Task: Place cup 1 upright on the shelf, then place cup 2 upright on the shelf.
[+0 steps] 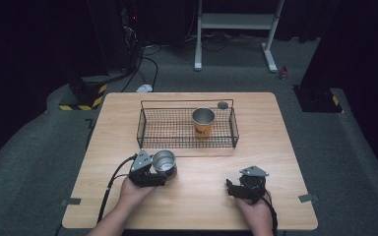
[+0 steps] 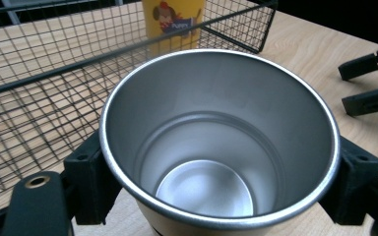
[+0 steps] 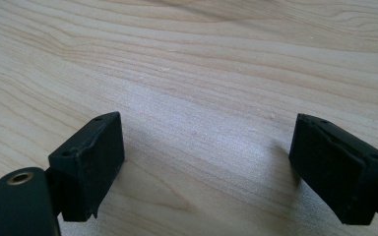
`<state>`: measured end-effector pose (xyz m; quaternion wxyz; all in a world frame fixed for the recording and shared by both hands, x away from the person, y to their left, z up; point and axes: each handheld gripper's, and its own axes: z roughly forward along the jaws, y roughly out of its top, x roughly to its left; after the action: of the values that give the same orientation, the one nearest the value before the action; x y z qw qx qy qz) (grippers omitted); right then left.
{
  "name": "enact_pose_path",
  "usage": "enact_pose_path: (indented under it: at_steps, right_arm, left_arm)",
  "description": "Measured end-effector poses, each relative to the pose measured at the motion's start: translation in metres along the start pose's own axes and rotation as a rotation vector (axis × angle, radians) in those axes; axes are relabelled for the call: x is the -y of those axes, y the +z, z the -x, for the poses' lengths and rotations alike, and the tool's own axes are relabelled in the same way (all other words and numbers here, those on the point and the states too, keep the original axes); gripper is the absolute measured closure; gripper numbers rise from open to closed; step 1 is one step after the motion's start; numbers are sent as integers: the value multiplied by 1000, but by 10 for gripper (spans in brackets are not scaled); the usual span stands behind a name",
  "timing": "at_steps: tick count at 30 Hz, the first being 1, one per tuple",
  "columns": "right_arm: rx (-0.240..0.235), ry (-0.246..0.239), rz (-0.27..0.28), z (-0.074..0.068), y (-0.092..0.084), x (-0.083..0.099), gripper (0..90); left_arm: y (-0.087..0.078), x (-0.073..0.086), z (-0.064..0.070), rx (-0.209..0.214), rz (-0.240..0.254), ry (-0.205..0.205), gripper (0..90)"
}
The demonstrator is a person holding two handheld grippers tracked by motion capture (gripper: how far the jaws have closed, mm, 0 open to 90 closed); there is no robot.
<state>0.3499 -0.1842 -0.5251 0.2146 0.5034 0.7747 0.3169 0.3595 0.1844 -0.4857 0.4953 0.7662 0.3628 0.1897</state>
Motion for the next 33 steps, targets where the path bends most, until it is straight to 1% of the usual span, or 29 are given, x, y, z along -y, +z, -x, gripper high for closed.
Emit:
enact_pose_path:
  at_steps: [5,8,12,13,15,18,21,24,28,31,33]
  right_arm:
    - [-4,1,-5,0,0,0,130]
    - [-6,2,-7,0,0,0,127]
    - [-6,2,-7,0,0,0,128]
    - [-6,2,-7,0,0,0,127]
    - [-6,-1,-7,0,0,0,127]
    - [-4,0,-6,0,0,0,128]
    - [-7,-3,-4,0,0,0,127]
    - [-8,-3,-7,0,0,0,127]
    - [-10,-11,-4,0,0,0,127]
    - [-10,-11,-3,0,0,1,128]
    - [-11,-12,-3,-1,-1,1,127]
  left_arm:
    - [-2,-7,-1,-18,-10,13,185]
    - [-4,-13,-2,-22,1,5,185]
    - [-6,-24,-3,-36,11,16,185]
    - [-7,-27,-4,-42,21,15,186]
    - [-7,-31,-5,-50,25,16,186]
    - [-7,-36,-7,-53,34,2,186]
    - [-7,-40,-11,-57,38,-22,186]
    - [-6,-44,-13,-65,36,-16,186]
    - [-6,-50,-16,-70,52,-27,186]
    - [-5,-57,-20,-81,40,-21,186]
    - [-4,-61,-22,-84,49,-25,186]
